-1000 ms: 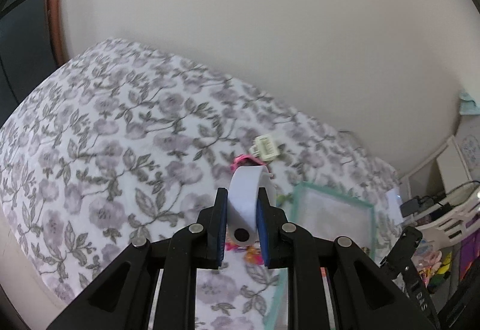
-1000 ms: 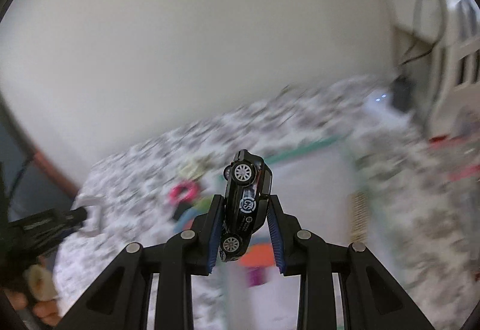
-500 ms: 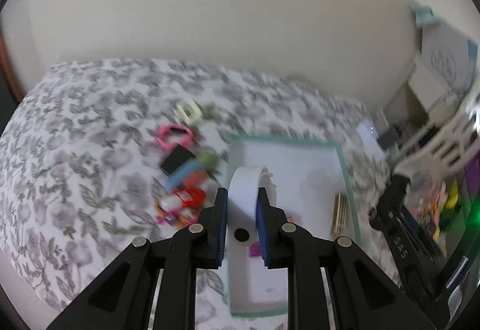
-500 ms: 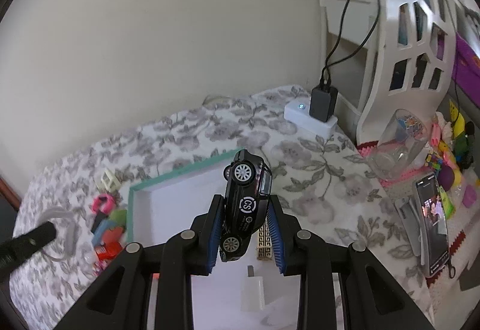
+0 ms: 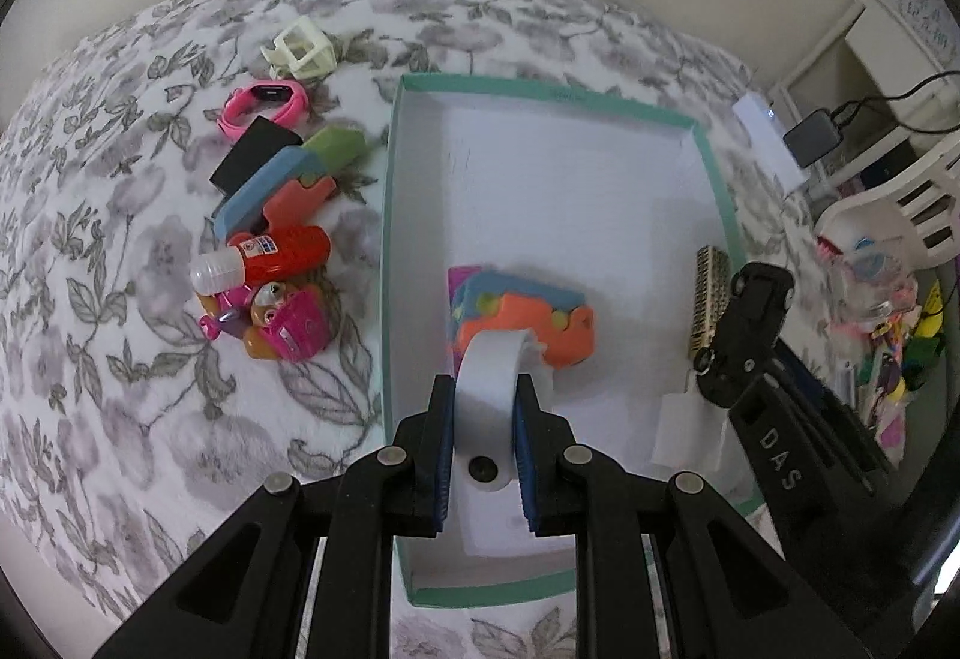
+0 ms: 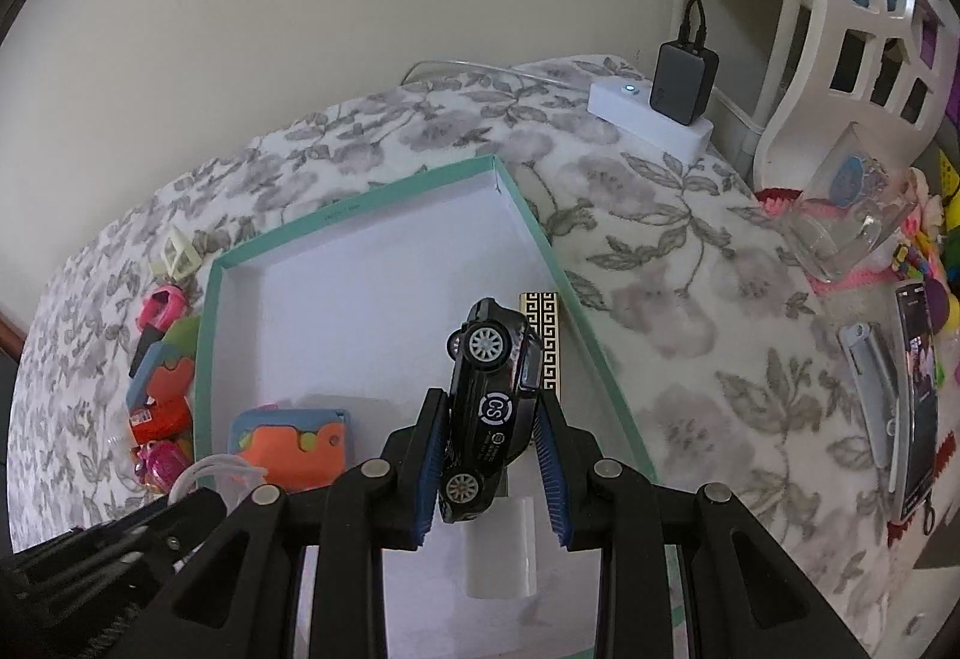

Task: Organize rigid objects
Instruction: 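Carry the white object and black car into the tray and open both tools, then withdraw both tools from the tray toward the object pile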

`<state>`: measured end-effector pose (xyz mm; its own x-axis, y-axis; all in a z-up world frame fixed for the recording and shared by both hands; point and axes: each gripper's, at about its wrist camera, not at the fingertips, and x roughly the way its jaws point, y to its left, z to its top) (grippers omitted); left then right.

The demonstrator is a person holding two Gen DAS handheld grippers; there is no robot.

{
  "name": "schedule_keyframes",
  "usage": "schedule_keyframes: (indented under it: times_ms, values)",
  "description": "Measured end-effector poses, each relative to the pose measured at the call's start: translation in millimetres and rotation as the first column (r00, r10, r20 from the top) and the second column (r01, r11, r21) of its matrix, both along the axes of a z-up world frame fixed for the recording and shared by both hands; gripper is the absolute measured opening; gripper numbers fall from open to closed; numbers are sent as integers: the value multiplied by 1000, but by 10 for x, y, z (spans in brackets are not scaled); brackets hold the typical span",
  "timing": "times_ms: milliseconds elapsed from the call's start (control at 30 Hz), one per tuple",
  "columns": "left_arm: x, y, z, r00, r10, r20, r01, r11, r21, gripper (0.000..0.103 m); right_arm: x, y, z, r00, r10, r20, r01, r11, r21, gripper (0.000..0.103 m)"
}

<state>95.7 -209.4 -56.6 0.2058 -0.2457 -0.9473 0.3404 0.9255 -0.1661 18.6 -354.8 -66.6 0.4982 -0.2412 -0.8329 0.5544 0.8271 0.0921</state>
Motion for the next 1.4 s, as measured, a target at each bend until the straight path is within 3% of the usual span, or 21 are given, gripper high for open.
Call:
schedule_keyframes:
  times_ms: [533, 667, 833, 967, 1233, 1400]
  values:
    - [17, -20, -120, 1000, -6, -25, 7, 999, 42, 22, 58, 33, -85, 999, 14, -42, -14, 1000, -6, 32]
    - [8, -13, -73, 1000, -7, -4, 7, 999, 38, 46, 60, 32, -73, 999, 12, -40, -12, 1000, -5, 32]
    - [-7, -11, -17, 1000, -12, 18, 11, 999, 36, 52, 63, 48, -57, 999, 14, -42, -14, 1000, -12, 33]
    - [8, 10, 14, 1000, -7, 22, 6, 1000, 23, 58, 49, 62, 30, 1000, 7, -14, -7, 1000, -27, 47]
    - [45, 162, 234, 994, 53, 96, -53, 999, 0, 61, 22, 100, 251, 999, 5, 52, -2, 998, -59, 46]
    - [89, 274, 330, 983, 101, 151, -103, 995, 9, 75, 22, 139, 339, 997, 13, 76, -7, 997, -75, 46]
